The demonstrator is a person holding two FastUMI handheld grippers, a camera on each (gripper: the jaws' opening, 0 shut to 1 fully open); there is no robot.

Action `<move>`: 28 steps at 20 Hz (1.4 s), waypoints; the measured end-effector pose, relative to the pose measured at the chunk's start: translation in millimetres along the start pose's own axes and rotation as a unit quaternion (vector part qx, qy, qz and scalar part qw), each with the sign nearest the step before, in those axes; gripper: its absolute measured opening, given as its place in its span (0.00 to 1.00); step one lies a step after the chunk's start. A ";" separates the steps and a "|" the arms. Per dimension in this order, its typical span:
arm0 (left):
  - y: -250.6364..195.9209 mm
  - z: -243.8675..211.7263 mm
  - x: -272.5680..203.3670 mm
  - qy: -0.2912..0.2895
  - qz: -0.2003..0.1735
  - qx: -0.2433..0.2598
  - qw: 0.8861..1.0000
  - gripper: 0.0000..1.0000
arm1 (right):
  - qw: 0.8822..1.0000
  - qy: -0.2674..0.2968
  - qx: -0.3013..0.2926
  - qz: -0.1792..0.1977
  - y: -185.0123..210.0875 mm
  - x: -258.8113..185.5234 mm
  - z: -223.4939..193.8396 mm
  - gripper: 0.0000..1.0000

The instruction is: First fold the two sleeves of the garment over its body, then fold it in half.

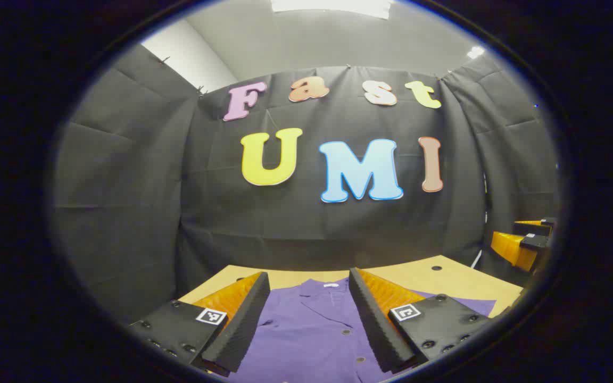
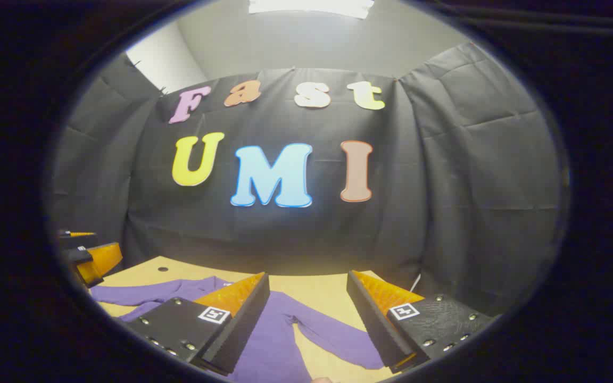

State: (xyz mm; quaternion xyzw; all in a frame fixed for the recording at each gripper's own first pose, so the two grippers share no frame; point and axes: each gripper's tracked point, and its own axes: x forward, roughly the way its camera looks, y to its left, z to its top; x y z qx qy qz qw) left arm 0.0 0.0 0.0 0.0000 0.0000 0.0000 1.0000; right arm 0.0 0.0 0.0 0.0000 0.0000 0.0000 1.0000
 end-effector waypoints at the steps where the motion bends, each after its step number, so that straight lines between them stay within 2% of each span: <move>1: 11.2 5.5 4.6 -0.005 0.010 -0.007 1.000 0.99 | 1.000 -0.003 -0.007 0.008 8.3 4.2 5.1 0.93; 4: 37.4 13.4 15.8 -0.012 0.040 -0.012 0.999 0.99 | 0.999 -0.005 -0.016 0.033 29.9 17.1 6.8 0.93; 8: 53.0 9.3 28.4 -0.004 0.054 -0.023 0.998 0.99 | 0.999 0.006 -0.025 0.044 42.3 33.0 1.8 0.93; 13: 63.4 24.2 57.9 -0.009 0.037 -0.014 0.999 0.99 | 0.999 0.042 -0.015 -0.002 36.1 44.3 -6.8 0.93; 17: 66.6 34.3 74.5 -0.016 0.019 -0.007 1.000 0.99 | 0.999 0.043 -0.016 -0.029 34.5 52.7 -9.6 0.93; 21: 60.1 26.8 86.6 -0.009 0.002 -0.013 1.000 0.99 | 0.997 0.068 -0.021 -0.044 28.7 57.3 -24.4 0.93; 25: 51.7 26.2 96.5 -0.009 -0.010 -0.009 1.000 0.96 | 0.994 0.080 -0.022 -0.073 8.0 57.8 -33.0 0.93; 28: 42.8 24.9 103.9 -0.005 -0.020 -0.009 1.000 0.99 | 0.989 0.100 -0.016 -0.104 -17.7 60.7 -48.6 0.93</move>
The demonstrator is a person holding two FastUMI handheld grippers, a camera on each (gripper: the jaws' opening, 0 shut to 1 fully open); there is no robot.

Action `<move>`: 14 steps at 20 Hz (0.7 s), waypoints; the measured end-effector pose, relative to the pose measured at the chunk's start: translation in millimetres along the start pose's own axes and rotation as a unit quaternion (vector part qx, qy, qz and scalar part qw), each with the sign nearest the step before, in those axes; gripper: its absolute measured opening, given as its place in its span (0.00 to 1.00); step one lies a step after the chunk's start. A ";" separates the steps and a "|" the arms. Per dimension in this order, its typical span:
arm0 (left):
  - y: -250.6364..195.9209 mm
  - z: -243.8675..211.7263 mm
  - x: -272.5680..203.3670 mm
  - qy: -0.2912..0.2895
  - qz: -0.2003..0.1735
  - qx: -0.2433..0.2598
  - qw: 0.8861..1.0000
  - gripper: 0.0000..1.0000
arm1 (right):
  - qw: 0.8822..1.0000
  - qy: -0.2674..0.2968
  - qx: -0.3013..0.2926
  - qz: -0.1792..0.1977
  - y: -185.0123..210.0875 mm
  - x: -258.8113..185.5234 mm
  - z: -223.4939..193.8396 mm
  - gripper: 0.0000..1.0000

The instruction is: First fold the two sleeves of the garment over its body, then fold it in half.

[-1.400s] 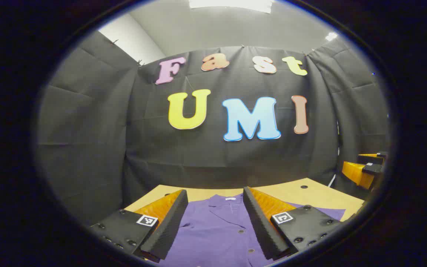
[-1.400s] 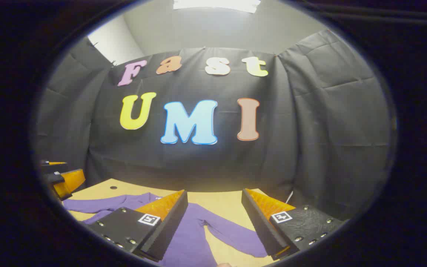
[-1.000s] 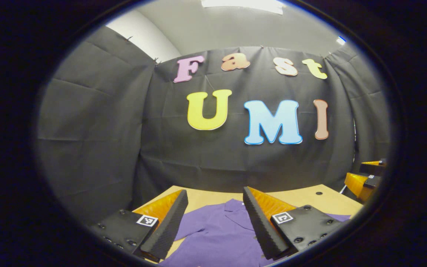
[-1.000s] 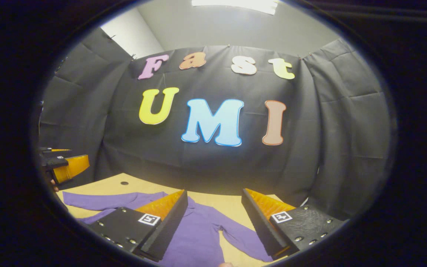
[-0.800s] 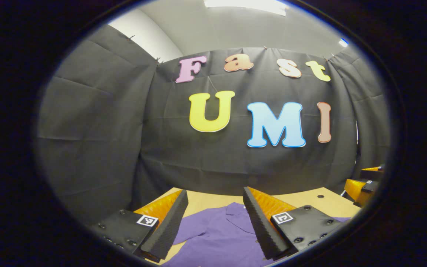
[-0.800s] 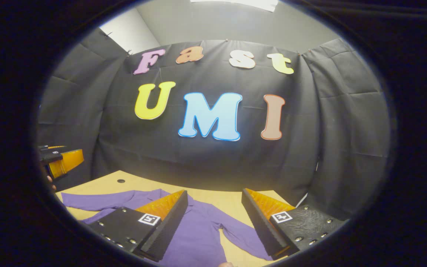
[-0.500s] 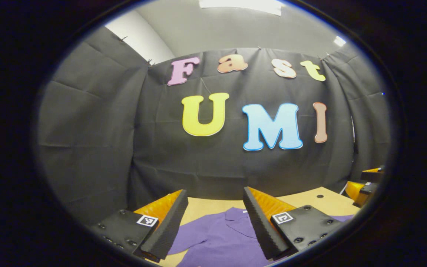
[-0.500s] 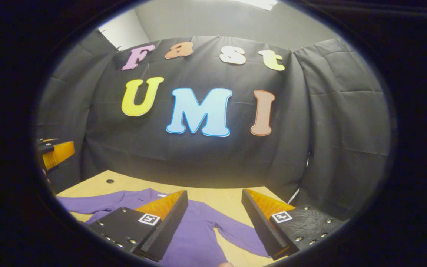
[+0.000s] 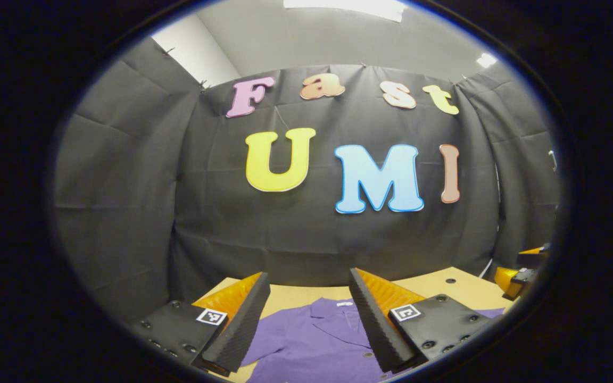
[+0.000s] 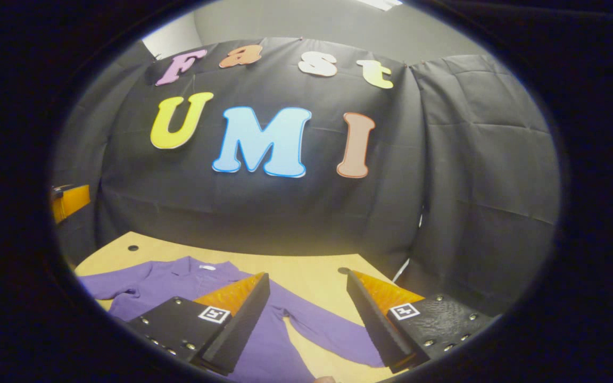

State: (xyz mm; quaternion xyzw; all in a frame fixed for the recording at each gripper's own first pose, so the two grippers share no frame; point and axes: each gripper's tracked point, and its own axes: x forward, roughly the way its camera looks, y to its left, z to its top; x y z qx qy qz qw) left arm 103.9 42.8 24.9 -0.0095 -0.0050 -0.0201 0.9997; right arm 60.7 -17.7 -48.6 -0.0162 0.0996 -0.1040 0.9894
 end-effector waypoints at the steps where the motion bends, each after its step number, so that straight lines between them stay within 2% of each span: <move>1: -1.7 -0.3 1.7 0.000 -0.002 -0.002 1.000 0.99 | 1.000 0.011 0.004 -0.008 -6.4 3.3 -6.8 0.93; 4: -4.4 -5.5 4.2 0.005 -0.003 -0.004 1.000 0.95 | 0.998 0.053 0.015 -0.041 -34.2 13.1 -37.8 0.93; 6: -5.2 -8.3 6.6 0.009 0.000 -0.003 1.000 0.99 | 0.995 0.077 0.014 -0.062 -53.2 19.0 -58.1 0.93; 8: -3.7 -8.3 7.7 0.012 0.003 -0.003 1.000 0.96 | 0.992 0.094 0.009 -0.082 -71.3 21.9 -72.4 0.94; 14: 0.4 -10.8 6.0 0.015 0.014 -0.006 1.000 0.99 | 0.982 0.149 0.022 -0.116 -110.4 23.5 -117.1 0.93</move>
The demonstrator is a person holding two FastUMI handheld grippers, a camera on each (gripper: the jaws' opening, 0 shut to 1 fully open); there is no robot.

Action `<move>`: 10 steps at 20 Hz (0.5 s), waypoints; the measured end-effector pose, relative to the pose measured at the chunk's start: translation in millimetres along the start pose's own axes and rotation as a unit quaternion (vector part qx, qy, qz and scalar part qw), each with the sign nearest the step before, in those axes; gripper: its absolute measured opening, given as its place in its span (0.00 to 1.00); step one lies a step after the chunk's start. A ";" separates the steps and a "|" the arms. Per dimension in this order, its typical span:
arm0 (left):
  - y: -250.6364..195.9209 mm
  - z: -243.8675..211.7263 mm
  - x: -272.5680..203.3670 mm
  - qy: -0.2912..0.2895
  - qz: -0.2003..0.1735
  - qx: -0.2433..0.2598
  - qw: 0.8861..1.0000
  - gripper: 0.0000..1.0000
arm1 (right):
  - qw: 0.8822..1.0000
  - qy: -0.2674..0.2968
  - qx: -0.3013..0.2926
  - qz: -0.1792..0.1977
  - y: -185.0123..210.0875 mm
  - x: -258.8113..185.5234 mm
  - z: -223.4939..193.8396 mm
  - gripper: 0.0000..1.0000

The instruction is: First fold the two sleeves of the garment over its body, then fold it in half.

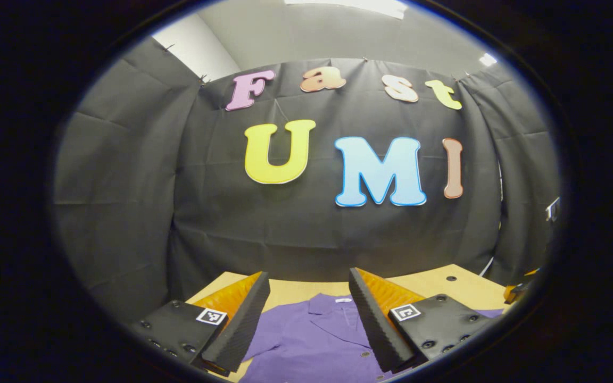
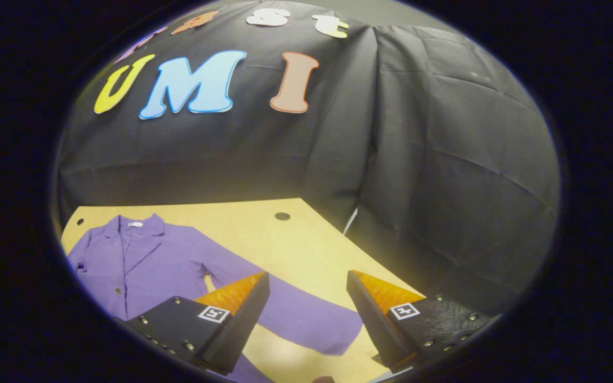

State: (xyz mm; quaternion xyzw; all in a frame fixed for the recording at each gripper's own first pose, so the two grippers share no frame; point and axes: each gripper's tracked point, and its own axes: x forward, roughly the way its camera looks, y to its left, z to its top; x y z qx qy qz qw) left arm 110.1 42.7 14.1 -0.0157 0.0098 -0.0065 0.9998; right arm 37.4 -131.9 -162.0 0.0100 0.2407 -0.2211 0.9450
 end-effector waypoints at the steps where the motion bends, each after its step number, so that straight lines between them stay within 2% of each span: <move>1: 0.7 1.0 -1.4 -0.001 0.001 0.000 1.000 0.99 | 1.000 0.011 0.003 -0.004 -4.6 2.6 -6.9 0.90; 2: 1.4 1.2 -1.9 -0.001 0.003 0.000 1.000 0.99 | 1.000 0.024 0.006 -0.008 -7.3 6.5 -15.4 0.93; 5: 4.9 2.3 -4.6 -0.002 0.007 0.004 1.000 0.96 | 0.997 0.065 0.024 -0.015 -18.3 14.6 -42.8 0.94; 10: 7.7 1.2 -6.6 0.003 0.010 0.011 1.000 0.99 | 0.989 0.134 0.051 -0.034 -27.7 28.5 -84.7 0.94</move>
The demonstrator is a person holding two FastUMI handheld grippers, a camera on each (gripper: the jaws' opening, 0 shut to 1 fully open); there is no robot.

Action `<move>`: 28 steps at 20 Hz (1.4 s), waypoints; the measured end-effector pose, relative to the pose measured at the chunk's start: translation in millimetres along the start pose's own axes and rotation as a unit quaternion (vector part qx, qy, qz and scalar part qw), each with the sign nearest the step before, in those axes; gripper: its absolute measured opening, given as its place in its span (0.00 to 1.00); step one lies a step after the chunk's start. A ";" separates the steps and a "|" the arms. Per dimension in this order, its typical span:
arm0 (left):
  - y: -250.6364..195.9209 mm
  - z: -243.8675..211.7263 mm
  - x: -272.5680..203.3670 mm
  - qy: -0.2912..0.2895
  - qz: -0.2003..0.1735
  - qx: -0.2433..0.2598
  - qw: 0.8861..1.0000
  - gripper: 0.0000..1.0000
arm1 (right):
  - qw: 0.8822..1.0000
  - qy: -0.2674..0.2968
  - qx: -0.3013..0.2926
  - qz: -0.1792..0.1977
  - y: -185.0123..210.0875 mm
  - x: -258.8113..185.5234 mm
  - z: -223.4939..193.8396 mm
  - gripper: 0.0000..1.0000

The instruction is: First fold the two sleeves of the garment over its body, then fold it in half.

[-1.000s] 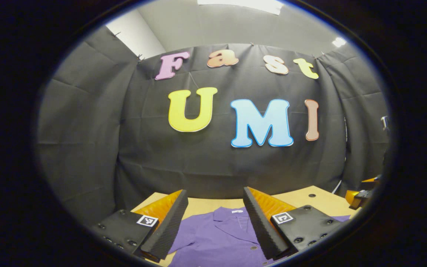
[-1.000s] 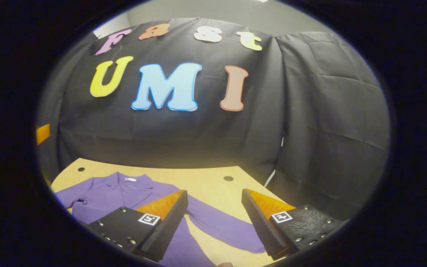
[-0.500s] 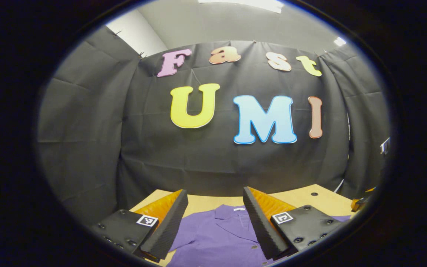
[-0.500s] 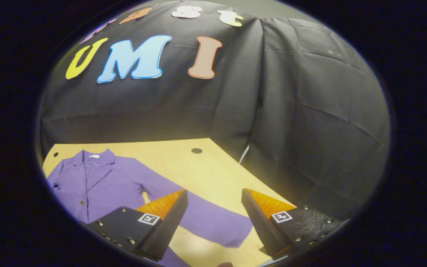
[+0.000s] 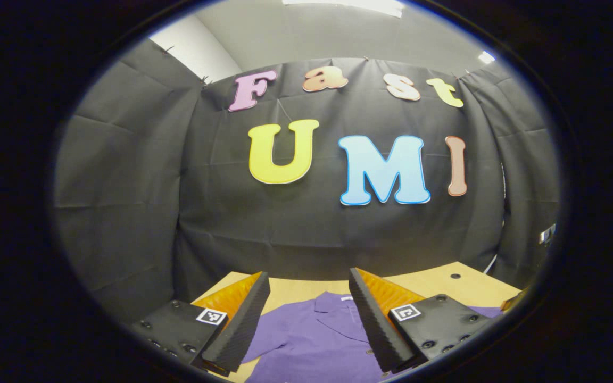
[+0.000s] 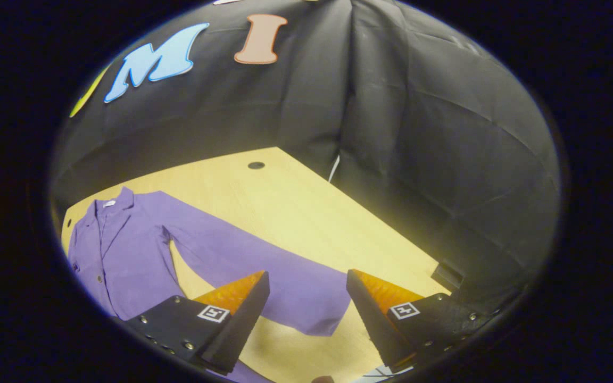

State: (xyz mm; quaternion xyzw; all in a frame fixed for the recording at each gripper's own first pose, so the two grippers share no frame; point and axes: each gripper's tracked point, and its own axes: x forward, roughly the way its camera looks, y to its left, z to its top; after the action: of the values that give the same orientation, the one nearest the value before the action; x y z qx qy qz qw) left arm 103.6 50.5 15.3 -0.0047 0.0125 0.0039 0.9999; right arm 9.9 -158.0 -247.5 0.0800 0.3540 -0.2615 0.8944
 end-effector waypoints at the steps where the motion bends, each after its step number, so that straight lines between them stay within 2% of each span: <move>1: 0.0 0.7 -0.5 -0.001 0.001 0.002 1.000 0.99 | 1.000 0.009 0.004 -0.004 -4.3 4.8 -6.2 0.93; 9: -6.8 0.6 -2.1 -0.001 -0.003 0.008 1.000 0.99 | 0.992 0.103 0.074 -0.009 -16.2 36.3 -47.3 0.93; 19: -14.9 1.0 -8.9 -0.003 -0.005 0.010 1.000 0.99 | 0.989 0.123 0.088 0.004 -17.3 47.6 -64.2 0.93; 22: -15.5 -0.8 -9.2 -0.003 -0.005 0.006 1.000 0.99 | 0.990 0.121 0.068 0.016 -11.5 49.1 -62.4 0.98; 23: -15.3 -2.6 -8.8 -0.002 -0.005 0.004 1.000 0.99 | 0.991 0.119 0.061 0.025 -9.9 49.5 -62.5 0.92; 24: -14.5 -4.3 -7.9 -0.001 -0.005 0.003 1.000 0.99 | 0.991 0.118 0.059 0.028 -9.6 49.9 -60.5 0.92; 25: -13.6 -5.3 -7.7 0.000 -0.005 0.002 1.000 0.99 | 0.991 0.120 0.057 0.030 -9.0 51.4 -61.0 0.81; 26: -13.4 -5.8 -7.3 0.000 -0.005 0.001 1.000 0.99 | 0.991 0.121 0.054 0.034 -8.6 50.8 -63.0 0.76; 27: -13.6 -5.8 -6.5 0.000 -0.005 0.000 1.000 0.99 | 0.990 0.119 0.060 0.038 -6.8 50.8 -61.8 0.80; 28: -12.8 -6.6 -6.8 0.000 -0.005 0.000 1.000 0.99 | 0.990 0.118 0.068 0.037 -5.8 53.6 -59.8 0.65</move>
State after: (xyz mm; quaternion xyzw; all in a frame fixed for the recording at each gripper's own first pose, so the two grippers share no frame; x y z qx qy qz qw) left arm 96.8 37.6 9.0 -0.0048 0.0123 -0.0013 0.9999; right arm 4.3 -165.4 -327.5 0.1841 0.4350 -0.2408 0.8479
